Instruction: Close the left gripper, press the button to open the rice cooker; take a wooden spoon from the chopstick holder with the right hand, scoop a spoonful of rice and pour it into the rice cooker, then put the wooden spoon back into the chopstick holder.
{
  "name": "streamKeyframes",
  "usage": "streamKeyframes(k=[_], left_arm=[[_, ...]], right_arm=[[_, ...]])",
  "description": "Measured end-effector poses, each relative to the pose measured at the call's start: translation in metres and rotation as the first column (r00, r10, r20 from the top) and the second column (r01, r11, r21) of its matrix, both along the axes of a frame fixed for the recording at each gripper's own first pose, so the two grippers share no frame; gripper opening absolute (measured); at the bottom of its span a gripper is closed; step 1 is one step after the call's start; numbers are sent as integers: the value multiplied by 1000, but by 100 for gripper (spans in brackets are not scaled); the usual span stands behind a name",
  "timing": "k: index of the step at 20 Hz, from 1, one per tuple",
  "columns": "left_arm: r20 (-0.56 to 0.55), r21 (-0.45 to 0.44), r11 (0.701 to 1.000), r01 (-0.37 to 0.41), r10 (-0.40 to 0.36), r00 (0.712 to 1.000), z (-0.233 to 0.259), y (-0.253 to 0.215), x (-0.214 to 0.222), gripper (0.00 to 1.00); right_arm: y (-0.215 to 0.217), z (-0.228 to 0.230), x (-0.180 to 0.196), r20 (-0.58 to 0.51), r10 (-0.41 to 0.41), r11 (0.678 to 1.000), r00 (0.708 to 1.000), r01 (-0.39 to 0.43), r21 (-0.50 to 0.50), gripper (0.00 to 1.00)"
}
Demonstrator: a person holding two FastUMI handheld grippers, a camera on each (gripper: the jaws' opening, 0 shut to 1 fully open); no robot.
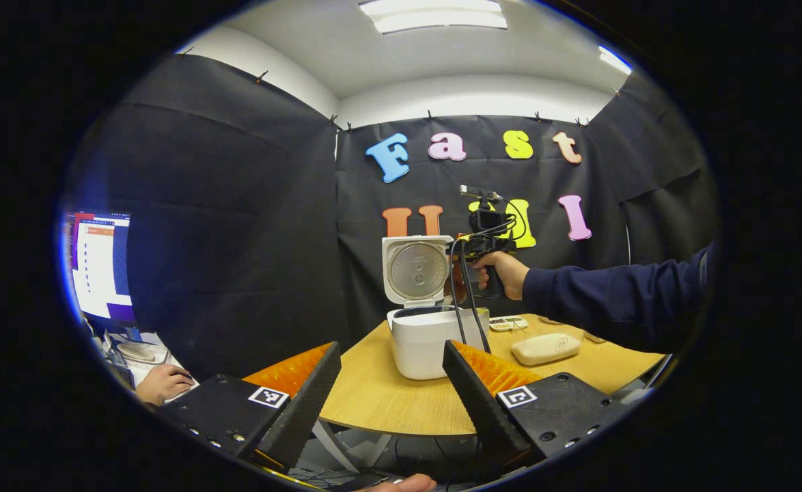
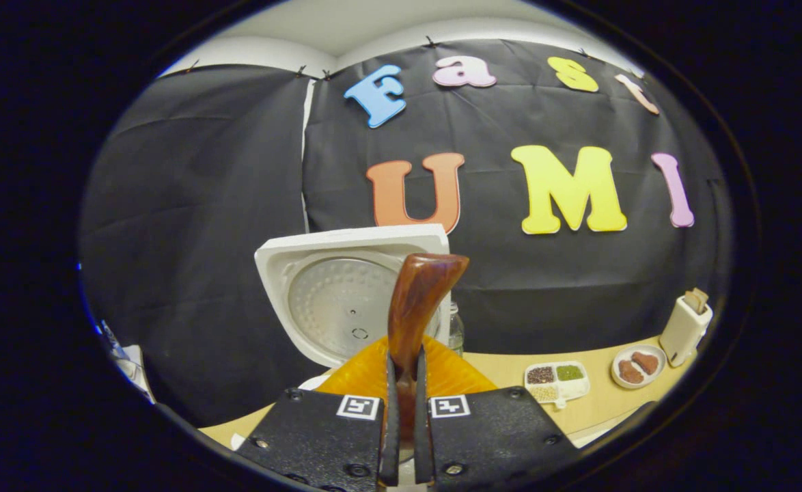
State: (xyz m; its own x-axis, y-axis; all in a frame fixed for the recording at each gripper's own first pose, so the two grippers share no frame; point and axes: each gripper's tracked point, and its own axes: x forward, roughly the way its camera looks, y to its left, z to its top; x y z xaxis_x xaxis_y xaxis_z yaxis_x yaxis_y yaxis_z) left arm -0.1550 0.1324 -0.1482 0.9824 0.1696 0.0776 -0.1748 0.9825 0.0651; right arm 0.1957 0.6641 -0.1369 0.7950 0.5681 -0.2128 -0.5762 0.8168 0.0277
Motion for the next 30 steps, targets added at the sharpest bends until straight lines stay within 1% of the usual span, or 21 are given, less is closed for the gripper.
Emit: streamKeyframes(k=[3, 5, 9, 10, 11, 12, 13, 15, 18, 20, 24, 28, 30], left_arm=[[1, -13, 1000, 21, -21, 1000, 3, -5, 0, 96], [-12, -16, 1000, 16, -16, 1000, -1, -4, 0, 96], [-22, -8, 1000, 7, -7, 1000, -2, -6, 1, 96], [-22, -11, 1000, 5, -6, 1000, -1, -7, 2, 96], [-20, -17, 1000, 1, -1, 1000, 1, -7, 1, 96], [-14, -27, 1000, -1, 0, 1000, 4, -7, 1, 96], [-12, -37, 999, 6, -7, 1000, 6, -9, 2, 96], [-21, -48, 999, 5, -6, 1000, 4, -14, 2, 96], [-24, -57, 998, -4, 3, 1000, 7, -18, 2, 96], [-24, -61, 998, -3, 2, 1000, 9, -24, 5, 96], [-20, -54, 999, -6, 5, 1000, 16, -35, 11, 96], [-13, -63, 998, 7, -8, 1000, 22, -50, 18, 96], [-13, -74, 997, 9, -10, 1000, 24, -58, 24, 96]], right_arm=[[13, -1, -11, 137, -7, 987, 991, 29, -156, 14], [25, -5, -22, 195, 11, 977, 981, 31, -213, 14], [36, -6, -37, 223, 27, 974, 974, 24, -224, 14], [35, -2, -40, 245, 32, 971, 969, 28, -236, 12], [33, 2, -43, 269, 34, 969, 963, 35, -246, 14], [30, 6, -45, 286, 38, 967, 957, 38, -254, 14], [26, 8, -49, 300, 42, 968, 953, 36, -249, 14], [14, 13, -56, 300, 38, 975, 953, 30, -219, 14], [-14, 29, -59, 298, 17, 981, 954, 42, -189, 14], [-41, 41, -57, 307, -7, 984, 952, 62, -170, 14], [-96, 49, -50, 278, -44, 989, 959, 82, -126, 14], [-155, 53, -37, 317, -59, 985, 946, 107, -134, 14], [-184, 54, -33, 323, -67, 987, 944, 110, -118, 14]])
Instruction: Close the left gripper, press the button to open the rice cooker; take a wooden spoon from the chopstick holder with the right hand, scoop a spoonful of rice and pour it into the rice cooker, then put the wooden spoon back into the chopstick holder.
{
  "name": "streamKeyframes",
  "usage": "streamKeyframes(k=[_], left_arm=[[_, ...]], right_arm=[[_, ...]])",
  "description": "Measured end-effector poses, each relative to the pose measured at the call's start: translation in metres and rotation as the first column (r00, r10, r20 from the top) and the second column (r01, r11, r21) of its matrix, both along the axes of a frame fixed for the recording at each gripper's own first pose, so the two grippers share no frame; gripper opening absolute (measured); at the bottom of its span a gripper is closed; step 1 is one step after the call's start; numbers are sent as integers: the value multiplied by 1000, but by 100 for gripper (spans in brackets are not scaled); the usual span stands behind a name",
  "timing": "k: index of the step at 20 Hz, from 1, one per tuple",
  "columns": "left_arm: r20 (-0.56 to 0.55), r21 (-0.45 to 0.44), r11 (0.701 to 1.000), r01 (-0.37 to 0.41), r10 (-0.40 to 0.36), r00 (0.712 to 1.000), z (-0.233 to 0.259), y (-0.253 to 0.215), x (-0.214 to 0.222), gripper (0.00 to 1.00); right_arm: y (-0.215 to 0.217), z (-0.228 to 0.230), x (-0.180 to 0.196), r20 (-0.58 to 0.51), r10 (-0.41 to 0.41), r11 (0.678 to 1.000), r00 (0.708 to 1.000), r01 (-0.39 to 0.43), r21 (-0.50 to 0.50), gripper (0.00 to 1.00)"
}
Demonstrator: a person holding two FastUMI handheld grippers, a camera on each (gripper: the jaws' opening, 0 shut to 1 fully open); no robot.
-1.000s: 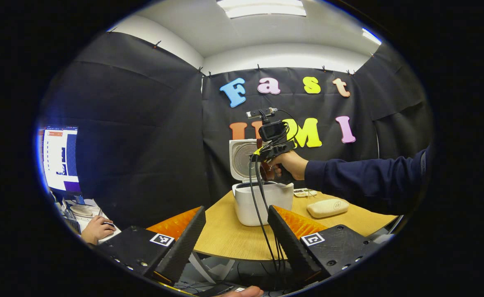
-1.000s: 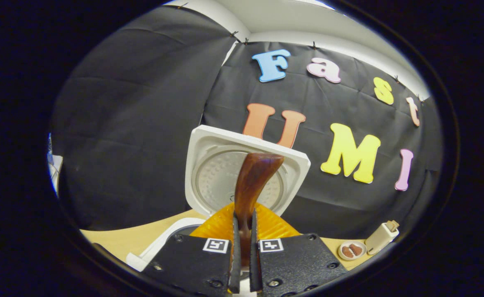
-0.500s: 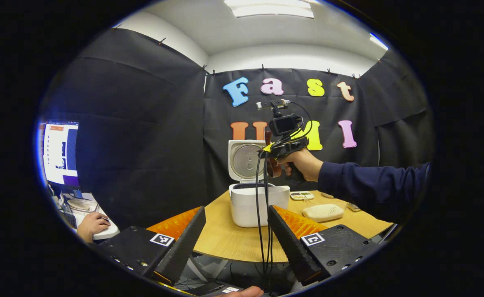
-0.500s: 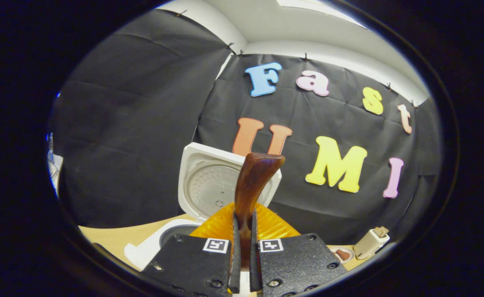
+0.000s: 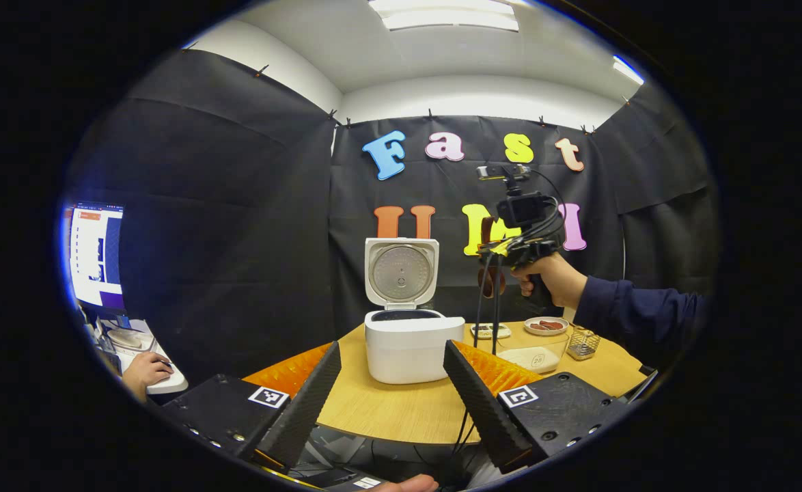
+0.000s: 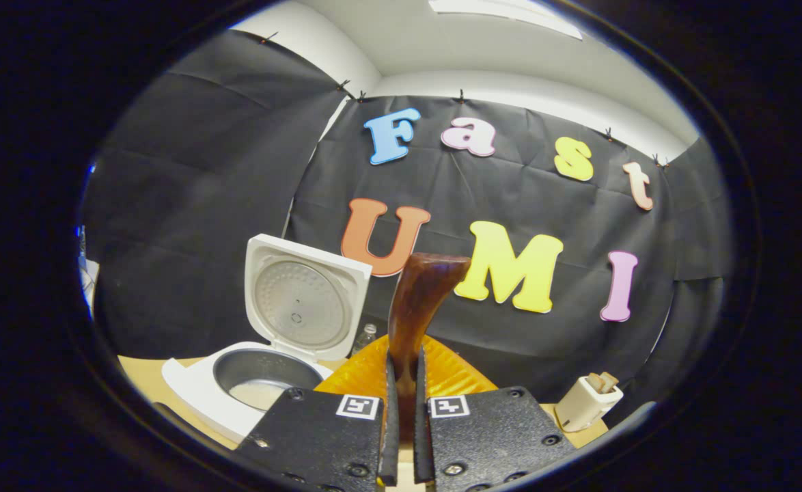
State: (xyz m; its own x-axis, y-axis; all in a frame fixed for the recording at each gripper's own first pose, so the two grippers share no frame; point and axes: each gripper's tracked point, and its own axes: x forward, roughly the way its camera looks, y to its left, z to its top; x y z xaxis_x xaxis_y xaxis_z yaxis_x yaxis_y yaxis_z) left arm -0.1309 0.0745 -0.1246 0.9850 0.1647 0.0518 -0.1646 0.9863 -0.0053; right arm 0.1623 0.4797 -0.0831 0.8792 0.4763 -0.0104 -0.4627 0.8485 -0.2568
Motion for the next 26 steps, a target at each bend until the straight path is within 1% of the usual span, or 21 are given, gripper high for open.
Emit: streamKeyframes(k=[4, 7, 9, 10, 11, 12, 13, 16, 20, 22, 26], left_arm=[[-4, 0, 1000, 5, -5, 1000, 2, -19, 17, 96], [-17, -5, 1000, 29, -29, 999, 0, -36, 36, 96], [-34, 6, 999, 33, -33, 999, -4, -44, 47, 96], [-39, 11, 999, 34, -34, 999, -6, -49, 51, 96], [-43, 12, 999, 37, -36, 998, -7, -53, 56, 96], [-46, 10, 999, 44, -44, 998, -9, -58, 61, 96], [-50, 7, 998, 58, -58, 997, -11, -65, 64, 96], [-59, 1, 995, 96, -96, 994, -16, -81, 75, 96], [-55, -5, 995, 101, -101, 993, -17, -87, 85, 96], [-68, -14, 993, 116, -116, 991, -23, -93, 93, 96], [-96, -54, 993, 109, -114, 989, -31, -96, 98, 96]], right_arm=[[-61, 3, 2, -14, -7, 998, 1000, 8, 56, 14], [-104, -1, 5, -22, -28, 996, 999, 30, 82, 14], [-125, -5, 7, -35, -35, 995, 999, 38, 96, 14], [-136, -7, 7, -38, -40, 994, 998, 44, 104, 16], [-147, -9, 7, -42, -47, 992, 998, 52, 115, 14], [-157, -12, 8, -48, -53, 991, 997, 58, 121, 16], [-166, -15, 13, -51, -59, 990, 997, 65, 124, 14], [-194, -20, 18, -70, -67, 986, 995, 76, 148, 14], [-241, -21, 27, -63, -128, 977, 990, 137, 163, 15], [-263, -21, 30, -59, -154, 972, 986, 162, 171, 14], [-295, -32, 41, -81, -191, 962, 978, 203, 182, 14]])
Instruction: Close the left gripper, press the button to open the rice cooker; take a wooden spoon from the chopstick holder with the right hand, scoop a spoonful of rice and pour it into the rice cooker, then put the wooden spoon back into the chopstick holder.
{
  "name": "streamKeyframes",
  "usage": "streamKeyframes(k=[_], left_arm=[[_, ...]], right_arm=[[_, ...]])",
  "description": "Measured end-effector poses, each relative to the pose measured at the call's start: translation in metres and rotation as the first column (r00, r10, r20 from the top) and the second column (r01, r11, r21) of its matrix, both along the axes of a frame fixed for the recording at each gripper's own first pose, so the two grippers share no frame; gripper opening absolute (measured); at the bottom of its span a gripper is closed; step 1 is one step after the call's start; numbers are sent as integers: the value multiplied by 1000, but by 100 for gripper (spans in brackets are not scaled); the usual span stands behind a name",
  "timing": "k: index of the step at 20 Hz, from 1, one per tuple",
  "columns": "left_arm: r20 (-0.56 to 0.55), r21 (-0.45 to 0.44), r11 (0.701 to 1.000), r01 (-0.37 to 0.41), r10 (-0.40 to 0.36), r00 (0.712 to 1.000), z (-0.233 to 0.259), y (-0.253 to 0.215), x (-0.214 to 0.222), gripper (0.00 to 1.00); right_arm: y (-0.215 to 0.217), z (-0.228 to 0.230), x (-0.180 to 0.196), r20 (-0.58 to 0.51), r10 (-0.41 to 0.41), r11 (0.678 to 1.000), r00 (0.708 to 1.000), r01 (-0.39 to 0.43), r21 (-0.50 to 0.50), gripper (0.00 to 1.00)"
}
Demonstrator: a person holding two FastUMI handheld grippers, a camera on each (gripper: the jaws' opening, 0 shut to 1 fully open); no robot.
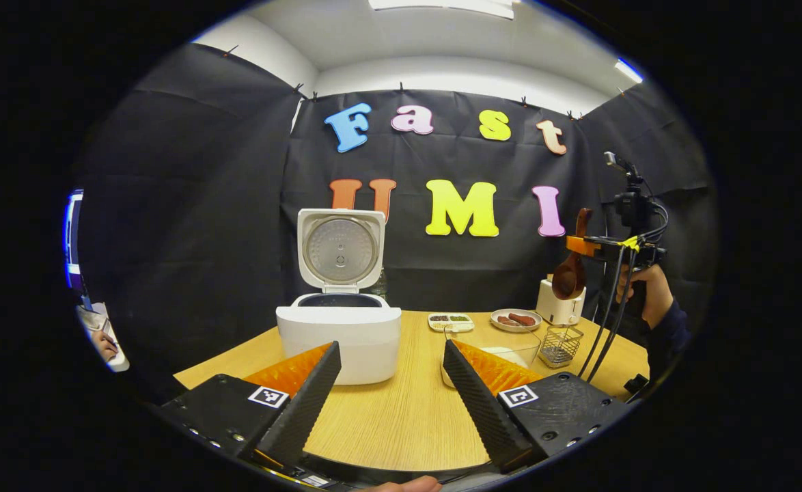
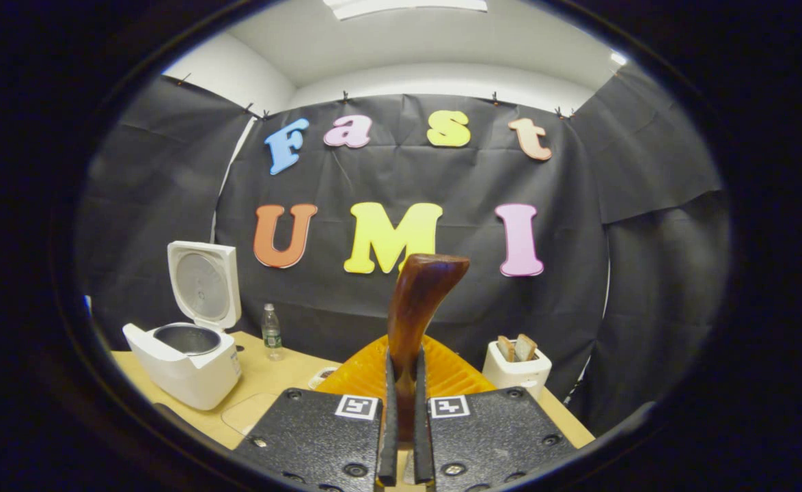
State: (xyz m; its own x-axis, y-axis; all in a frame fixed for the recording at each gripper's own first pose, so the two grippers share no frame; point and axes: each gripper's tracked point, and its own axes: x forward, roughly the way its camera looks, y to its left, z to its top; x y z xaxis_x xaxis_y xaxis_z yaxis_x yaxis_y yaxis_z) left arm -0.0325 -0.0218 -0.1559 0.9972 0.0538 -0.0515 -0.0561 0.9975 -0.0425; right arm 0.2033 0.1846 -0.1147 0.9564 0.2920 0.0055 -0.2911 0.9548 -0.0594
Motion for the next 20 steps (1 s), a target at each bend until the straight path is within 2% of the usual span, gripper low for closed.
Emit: streamKeyframes(k=[4, 7, 14, 17, 20], left_arm=[[-12, 17, 1000, 18, -18, 1000, -4, -11, 3, 94], [-11, 28, 999, 36, -36, 999, -4, -20, 2, 94], [-30, 0, 999, 39, -39, 999, -8, -20, 8, 94], [-49, 13, 998, 64, -63, 997, -10, -28, 12, 94], [-55, 15, 997, 75, -75, 996, -11, -32, 17, 94]], right_arm=[[-27, -28, 13, -48, -37, 999, 998, 39, 31, 14], [-42, -62, 24, -126, -49, 996, 991, 58, 69, 14], [-56, -118, 42, -260, -15, 978, 965, 68, 198, 16], [-57, -131, 43, -294, 19, 958, 955, 67, 280, 17], [-56, -138, 41, -311, 49, 955, 949, 47, 294, 26]])
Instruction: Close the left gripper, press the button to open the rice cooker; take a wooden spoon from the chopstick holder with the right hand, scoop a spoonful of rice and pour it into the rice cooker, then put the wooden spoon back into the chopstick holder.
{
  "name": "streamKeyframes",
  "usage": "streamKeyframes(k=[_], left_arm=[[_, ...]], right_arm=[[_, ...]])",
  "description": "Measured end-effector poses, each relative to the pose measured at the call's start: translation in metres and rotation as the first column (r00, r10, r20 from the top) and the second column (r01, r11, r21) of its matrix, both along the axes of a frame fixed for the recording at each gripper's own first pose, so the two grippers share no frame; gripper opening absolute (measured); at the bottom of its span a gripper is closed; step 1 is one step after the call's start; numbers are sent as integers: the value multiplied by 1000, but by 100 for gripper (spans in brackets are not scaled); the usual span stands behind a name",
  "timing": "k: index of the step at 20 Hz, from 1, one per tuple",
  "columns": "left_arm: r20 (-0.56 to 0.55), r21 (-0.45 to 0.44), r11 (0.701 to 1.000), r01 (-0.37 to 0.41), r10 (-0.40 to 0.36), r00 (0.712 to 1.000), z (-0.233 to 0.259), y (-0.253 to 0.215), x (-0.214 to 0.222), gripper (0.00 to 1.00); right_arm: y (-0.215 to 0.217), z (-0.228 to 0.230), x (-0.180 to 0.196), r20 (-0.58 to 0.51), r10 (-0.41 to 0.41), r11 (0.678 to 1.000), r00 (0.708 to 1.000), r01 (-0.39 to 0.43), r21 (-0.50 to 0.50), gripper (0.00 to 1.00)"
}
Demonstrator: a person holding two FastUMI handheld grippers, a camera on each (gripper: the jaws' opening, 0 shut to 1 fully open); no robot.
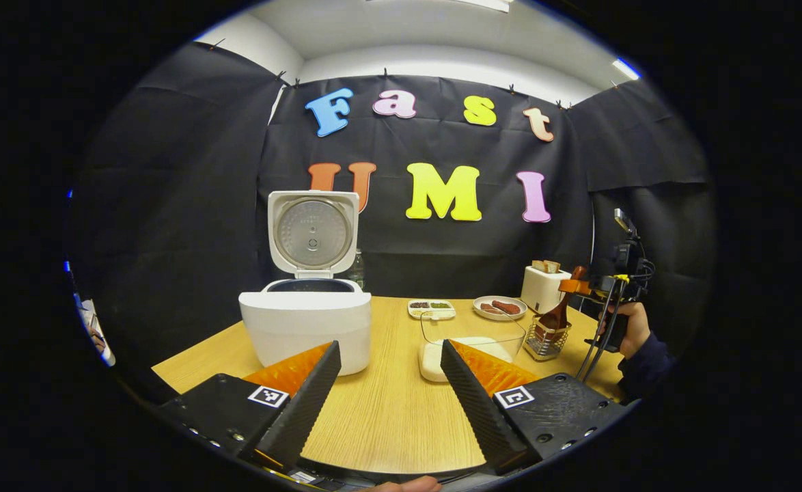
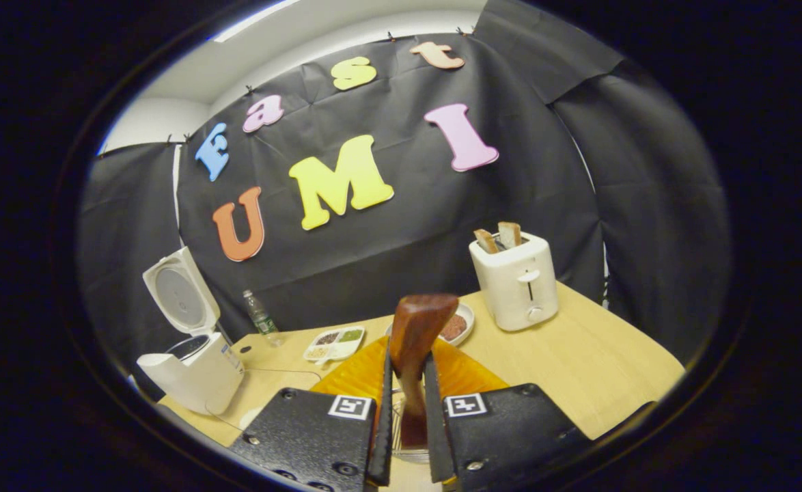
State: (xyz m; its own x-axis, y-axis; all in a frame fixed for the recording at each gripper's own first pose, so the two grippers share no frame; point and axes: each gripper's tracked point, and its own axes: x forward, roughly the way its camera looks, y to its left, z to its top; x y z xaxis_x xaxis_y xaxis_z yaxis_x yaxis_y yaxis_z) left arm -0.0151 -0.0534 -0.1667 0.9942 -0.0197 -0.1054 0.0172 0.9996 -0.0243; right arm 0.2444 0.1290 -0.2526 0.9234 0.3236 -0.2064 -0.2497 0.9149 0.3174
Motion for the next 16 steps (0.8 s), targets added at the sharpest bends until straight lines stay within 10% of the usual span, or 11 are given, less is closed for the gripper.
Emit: streamKeyframes(k=[5, 9, 16], left_arm=[[-5, -12, 1000, -26, 26, 1000, 5, 11, 5, 94], [19, -2, 997, -78, 78, 997, 23, 32, 9, 94], [50, -24, 992, -127, 128, 991, 60, 65, 21, 94]], right_arm=[[-32, 18, -2, 64, -127, 989, 990, 131, -68, 80], [-50, 46, -21, 146, -195, 971, 970, 212, -110, 98], [-33, 88, -65, 216, -145, 970, 966, 181, -161, 97]])
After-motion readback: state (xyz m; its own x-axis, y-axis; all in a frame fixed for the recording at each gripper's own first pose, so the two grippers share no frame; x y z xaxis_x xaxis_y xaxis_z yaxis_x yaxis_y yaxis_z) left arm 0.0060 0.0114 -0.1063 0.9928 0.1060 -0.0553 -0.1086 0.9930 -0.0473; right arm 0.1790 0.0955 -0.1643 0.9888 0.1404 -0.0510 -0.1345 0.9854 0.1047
